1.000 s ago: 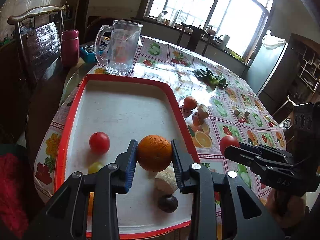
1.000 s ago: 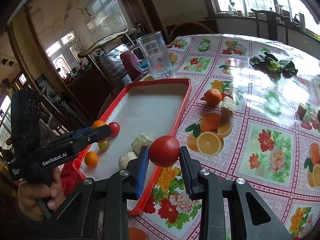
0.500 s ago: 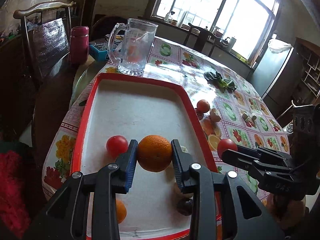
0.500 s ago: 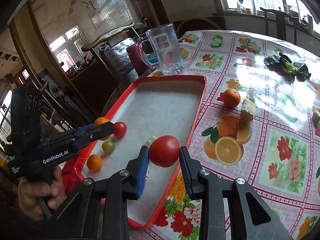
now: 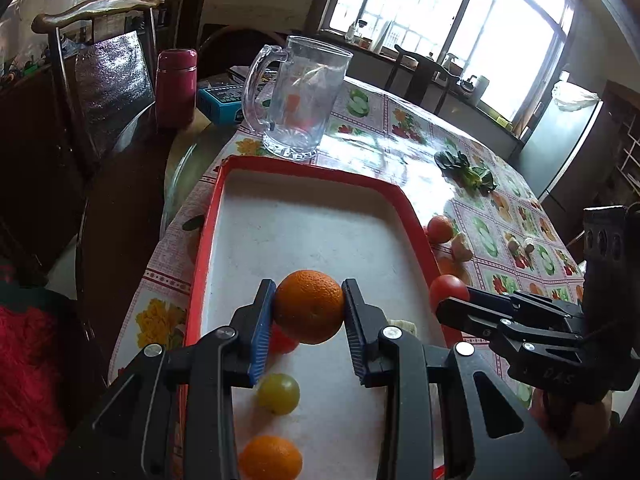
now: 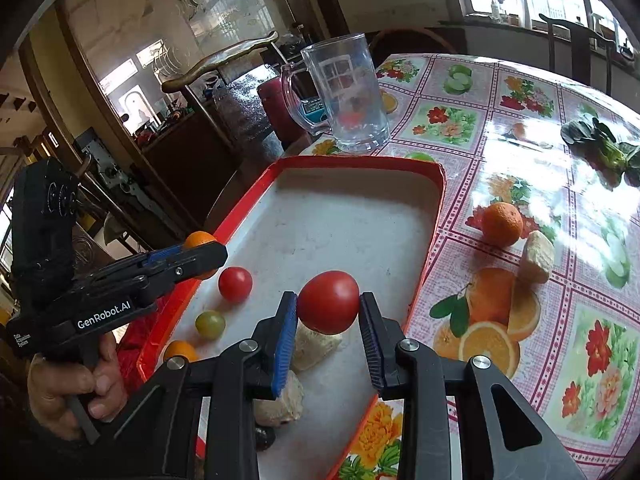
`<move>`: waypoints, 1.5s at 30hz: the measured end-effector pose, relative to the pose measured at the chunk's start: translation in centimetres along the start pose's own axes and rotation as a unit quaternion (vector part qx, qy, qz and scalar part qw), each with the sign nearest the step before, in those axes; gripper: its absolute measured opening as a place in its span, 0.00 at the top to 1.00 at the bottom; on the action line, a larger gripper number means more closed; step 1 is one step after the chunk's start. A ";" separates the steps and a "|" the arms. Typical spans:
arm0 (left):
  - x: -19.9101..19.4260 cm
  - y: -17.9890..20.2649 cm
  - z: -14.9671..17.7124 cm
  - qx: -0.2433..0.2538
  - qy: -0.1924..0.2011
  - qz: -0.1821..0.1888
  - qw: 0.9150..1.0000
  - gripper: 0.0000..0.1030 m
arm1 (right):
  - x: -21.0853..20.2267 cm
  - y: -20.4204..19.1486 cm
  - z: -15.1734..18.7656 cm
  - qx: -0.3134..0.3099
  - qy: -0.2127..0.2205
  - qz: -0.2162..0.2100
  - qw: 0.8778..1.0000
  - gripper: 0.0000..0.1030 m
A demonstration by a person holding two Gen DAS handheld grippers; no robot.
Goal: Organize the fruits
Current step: 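Lower the orange and tomato into the tray and open both grippers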
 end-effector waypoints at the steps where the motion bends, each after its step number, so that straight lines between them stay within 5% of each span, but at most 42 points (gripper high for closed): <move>1: 0.4 -0.2 -0.2 0.000 -0.002 -0.001 1.000 0.70 | 0.4 0.0 -0.1 -0.001 -0.002 0.000 1.000 0.69; 20: 6.2 -2.2 0.6 -0.001 -0.084 -0.034 0.996 0.70 | 4.9 0.9 0.2 -0.032 -0.045 0.019 0.998 0.68; 45: 1.8 0.5 1.1 0.004 -0.053 -0.035 0.998 0.58 | -3.1 1.8 1.5 0.003 0.006 0.008 1.000 0.60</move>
Point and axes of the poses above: each gripper's, at about its wrist camera, not at the fingertips, and x roughly the way its jaws point, y to its right, z to its underside, the point moved 10 cm from there along x, roughly the way its jaws point, and after that the axes turned 4 degrees about y, right-handed, at the moved point
